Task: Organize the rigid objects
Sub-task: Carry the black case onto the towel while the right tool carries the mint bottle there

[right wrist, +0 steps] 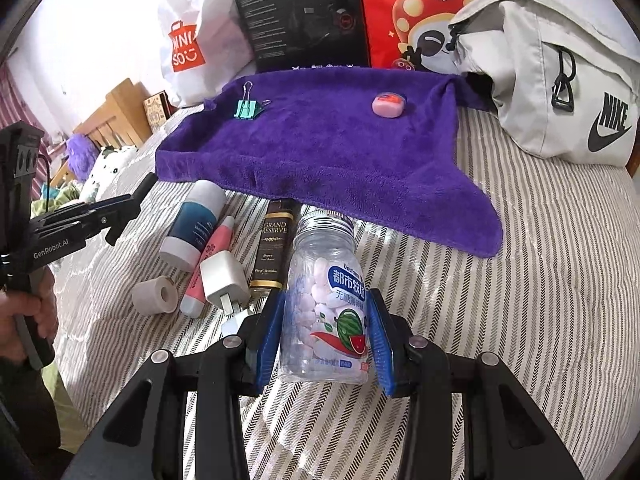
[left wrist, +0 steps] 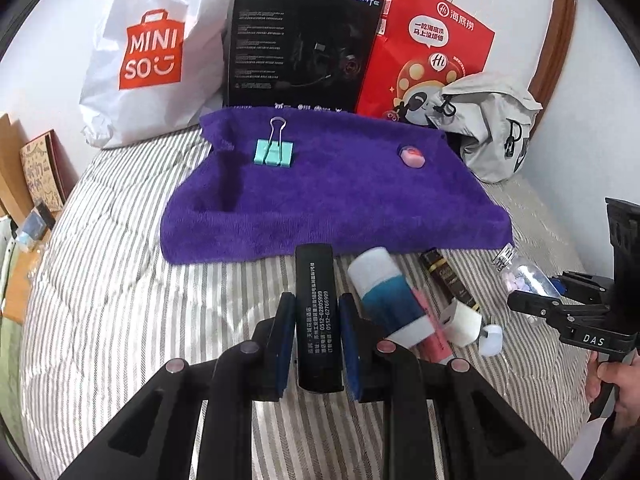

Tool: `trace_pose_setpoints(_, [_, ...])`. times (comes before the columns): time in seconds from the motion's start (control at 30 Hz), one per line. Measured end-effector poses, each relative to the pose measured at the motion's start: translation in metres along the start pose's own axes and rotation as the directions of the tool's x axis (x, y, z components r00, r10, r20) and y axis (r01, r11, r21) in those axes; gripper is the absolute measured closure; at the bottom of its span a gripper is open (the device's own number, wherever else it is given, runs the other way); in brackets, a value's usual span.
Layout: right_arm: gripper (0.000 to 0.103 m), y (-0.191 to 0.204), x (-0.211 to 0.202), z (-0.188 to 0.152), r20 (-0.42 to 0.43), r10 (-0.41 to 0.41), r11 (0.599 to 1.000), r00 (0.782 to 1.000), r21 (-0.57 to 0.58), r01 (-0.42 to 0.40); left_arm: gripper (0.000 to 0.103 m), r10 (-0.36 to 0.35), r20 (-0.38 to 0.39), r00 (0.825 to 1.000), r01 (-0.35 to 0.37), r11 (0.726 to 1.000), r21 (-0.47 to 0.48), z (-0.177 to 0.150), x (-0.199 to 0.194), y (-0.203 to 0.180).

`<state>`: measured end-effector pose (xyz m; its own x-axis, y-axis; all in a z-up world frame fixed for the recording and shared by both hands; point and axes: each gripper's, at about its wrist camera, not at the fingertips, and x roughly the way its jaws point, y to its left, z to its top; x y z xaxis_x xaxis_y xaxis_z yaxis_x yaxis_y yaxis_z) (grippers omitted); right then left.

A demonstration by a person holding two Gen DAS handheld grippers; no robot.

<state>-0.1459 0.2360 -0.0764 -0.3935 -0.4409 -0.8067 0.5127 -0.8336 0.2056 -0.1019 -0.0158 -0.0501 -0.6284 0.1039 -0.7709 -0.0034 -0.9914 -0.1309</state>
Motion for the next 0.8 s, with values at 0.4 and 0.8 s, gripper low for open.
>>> trace_pose_setpoints(0.4, [0.062, -0.007, -0.011, 0.05, 0.062, 0.015, 1.0, 0.998, 0.015, -0.016, 0.082, 0.013, 0.032, 0.999, -0.013, 1.0, -0.001, 0.057, 0.007, 0.014])
trace_pose_setpoints(0.8, [0.062, -0.031, 0.028, 0.117, 0.065, -0.031, 0.999, 0.997, 0.024, 0.03, 0.082, 0.031, -0.021, 0.999, -0.031, 1.0, 0.003, 0.094, 0.06, 0.029])
